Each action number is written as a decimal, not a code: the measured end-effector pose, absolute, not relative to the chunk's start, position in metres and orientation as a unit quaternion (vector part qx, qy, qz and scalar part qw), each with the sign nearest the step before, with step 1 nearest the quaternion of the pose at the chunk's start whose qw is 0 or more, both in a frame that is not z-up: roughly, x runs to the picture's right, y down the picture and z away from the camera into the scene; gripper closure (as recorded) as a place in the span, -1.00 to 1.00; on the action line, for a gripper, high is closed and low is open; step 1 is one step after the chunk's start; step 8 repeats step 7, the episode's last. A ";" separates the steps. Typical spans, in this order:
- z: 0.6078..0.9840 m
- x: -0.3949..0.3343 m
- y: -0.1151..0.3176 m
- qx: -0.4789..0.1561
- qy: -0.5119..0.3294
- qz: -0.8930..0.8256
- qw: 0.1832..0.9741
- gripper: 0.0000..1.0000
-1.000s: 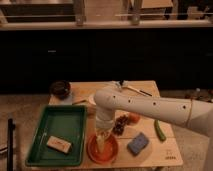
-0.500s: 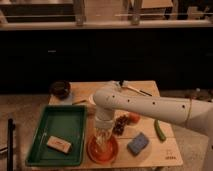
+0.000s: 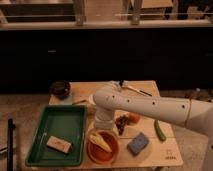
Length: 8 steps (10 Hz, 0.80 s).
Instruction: Place banana in red bowl
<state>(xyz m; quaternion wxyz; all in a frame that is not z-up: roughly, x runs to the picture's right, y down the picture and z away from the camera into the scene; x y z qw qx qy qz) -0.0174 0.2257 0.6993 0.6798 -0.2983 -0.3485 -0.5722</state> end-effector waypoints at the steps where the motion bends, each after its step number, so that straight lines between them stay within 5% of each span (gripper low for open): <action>1: 0.700 -0.017 0.225 -0.297 -0.348 -0.571 0.682 -0.60; 8: 0.704 -0.008 0.219 -0.280 -0.342 -0.556 0.704 -0.60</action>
